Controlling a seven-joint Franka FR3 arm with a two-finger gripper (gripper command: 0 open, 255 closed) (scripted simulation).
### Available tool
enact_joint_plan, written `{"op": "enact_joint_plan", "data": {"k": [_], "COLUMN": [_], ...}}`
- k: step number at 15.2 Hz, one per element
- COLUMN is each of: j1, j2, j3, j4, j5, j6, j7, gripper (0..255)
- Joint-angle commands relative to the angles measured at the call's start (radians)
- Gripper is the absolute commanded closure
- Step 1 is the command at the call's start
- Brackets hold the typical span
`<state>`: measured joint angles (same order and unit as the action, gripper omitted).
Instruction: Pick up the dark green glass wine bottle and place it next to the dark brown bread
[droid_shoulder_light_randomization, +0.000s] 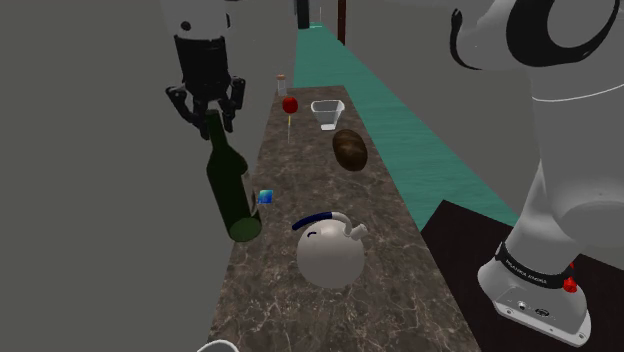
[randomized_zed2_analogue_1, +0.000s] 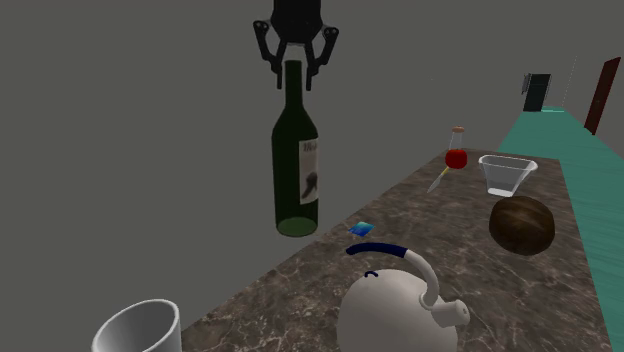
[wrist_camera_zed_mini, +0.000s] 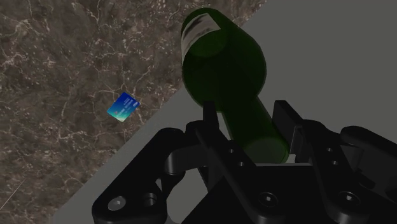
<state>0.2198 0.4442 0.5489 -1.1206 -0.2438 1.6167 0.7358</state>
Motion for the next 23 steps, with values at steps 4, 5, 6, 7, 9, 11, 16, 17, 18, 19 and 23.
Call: {"op": "enact_joint_plan", "data": {"k": [4, 5, 6, 7, 9, 11, 16, 17, 18, 19, 23], "j1": [-0.075, -0.104, -0.13, -0.156, -0.203, -0.246, -0.338, -0.355, -0.371, -0.386, -0.443], "j2": [-0.069, -0.095, -0.12, -0.143, -0.185, -0.221, -0.291, -0.301, -0.31, -0.317, -0.337], "j3": [-0.002, -0.004, -0.008, -0.012, -0.022, -0.036, -0.077, -0.087, -0.096, -0.106, -0.146], "j4": [-0.065, -0.101, -0.134, -0.164, -0.217, -0.261, -0.342, -0.353, -0.363, -0.371, -0.39], "j5": [0.041, 0.057, 0.073, 0.088, 0.117, 0.143, 0.197, 0.205, 0.213, 0.22, 0.242], "j6": [0.005, 0.018, 0.029, 0.039, 0.057, 0.07, 0.09, 0.093, 0.094, 0.096, 0.096], "j7": [-0.061, -0.084, -0.108, -0.132, -0.182, -0.233, -0.361, -0.386, -0.411, -0.436, -0.534], "gripper": [255, 255, 255, 255, 255, 255, 255, 255, 255, 255, 255]}}
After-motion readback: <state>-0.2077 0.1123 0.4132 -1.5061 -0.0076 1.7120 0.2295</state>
